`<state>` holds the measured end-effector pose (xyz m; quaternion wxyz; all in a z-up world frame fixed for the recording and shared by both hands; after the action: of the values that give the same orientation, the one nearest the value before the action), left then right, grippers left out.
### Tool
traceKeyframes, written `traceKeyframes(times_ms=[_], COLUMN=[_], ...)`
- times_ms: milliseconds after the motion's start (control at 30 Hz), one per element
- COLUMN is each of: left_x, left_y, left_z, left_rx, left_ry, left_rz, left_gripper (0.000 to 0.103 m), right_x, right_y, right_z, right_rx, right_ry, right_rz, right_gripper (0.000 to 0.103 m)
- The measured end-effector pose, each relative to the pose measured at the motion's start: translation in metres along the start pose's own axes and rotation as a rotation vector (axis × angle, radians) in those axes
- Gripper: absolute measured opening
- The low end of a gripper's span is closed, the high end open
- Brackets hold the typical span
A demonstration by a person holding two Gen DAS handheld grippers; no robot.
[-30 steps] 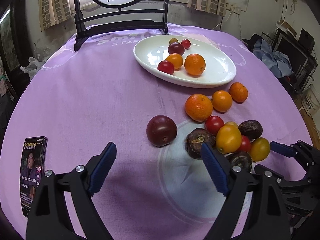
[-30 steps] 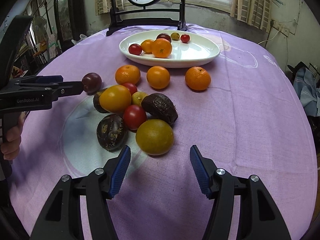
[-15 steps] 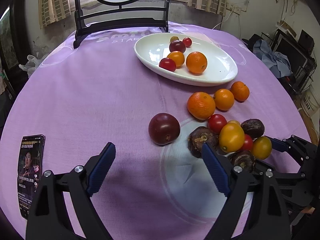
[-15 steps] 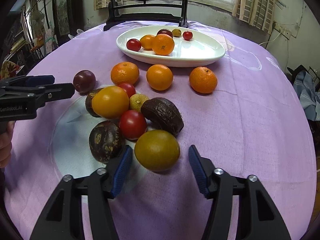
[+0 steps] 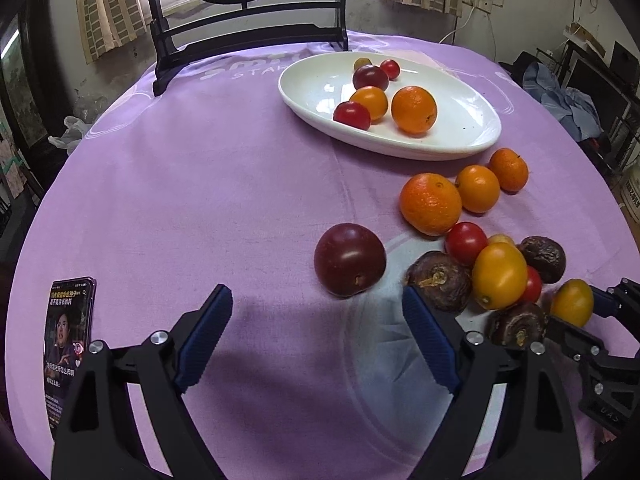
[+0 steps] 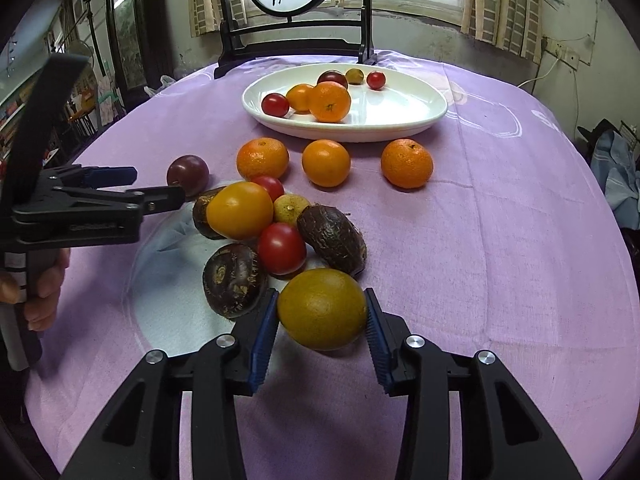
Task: Organize fruits
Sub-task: 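Place the yellow-green tomato on the plate with the right gripper while the left places a dark red tomato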
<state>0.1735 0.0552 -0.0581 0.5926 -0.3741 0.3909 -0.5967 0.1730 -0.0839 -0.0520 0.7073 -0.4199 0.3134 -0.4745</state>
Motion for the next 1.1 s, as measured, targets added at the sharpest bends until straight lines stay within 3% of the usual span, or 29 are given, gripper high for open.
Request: traceKeyframes(times_ms=[133, 233, 300, 433, 533, 633, 733, 867, 1100], left_x=[0.001, 0.005, 0.009, 0.008, 0.006, 0.008, 0.017, 0.029, 0.038], left_y=[0.012, 0.018, 0.016, 0.010, -0.009, -0.031, -0.056, -0.076, -0.068], left_z=[0.007, 0.011, 0.011, 0.007, 0.005, 0.007, 0.011, 0.023, 0.067], left_rx=[-0.033, -0.040, -0.035, -0.038, -0.002, 0.020, 0.078, 0.107, 0.135], left_ry=[0.000, 0.008, 0.026, 0.011, 0.011, 0.009, 0.050, 0.082, 0.084], left_rz=[-0.018, -0.022, -0.047, -0.061, -0.071, -0.135, -0.134, -0.195, -0.152], left_gripper=[0.076, 0.056, 0.037, 0.036, 0.036, 0.036, 0.036, 0.036, 0.036], right_x=[-0.001, -0.003, -0.003, -0.002, -0.001, -0.001, -0.003, -0.002, 0.009], right_y=[-0.002, -0.003, -0.004, -0.012, -0.022, -0.035, -0.050, -0.065, -0.061], right_z=[-0.001, -0.001, -0.002, -0.003, -0.002, 0.003, 0.013, 0.036, 0.091], right_rx=[0.004, 0.009, 0.012, 0.030, 0.052, 0.081, 0.120, 0.168, 0.230], right_ry=[0.000, -0.005, -0.001, 0.003, 0.002, -0.011, -0.033, -0.060, -0.065], right_rz=[0.022, 0.029, 0.032, 0.033, 0.036, 0.041, 0.037, 0.029, -0.012], right_gripper=[0.042, 0.042, 0.042, 0.042, 0.042, 0.042, 0.042, 0.042, 0.042])
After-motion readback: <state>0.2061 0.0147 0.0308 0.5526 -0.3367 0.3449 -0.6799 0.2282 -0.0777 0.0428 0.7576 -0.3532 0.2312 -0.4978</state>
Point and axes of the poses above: each gripper's, at about its wrist camera, not at the fingertips, and y roughly the way its jaws point, x to its right, z to its top, the point moved 3 cm from there along y, roughly the way its jaws point, and after that the axes turned 9 degrees about -x, right-handed, at the moved point
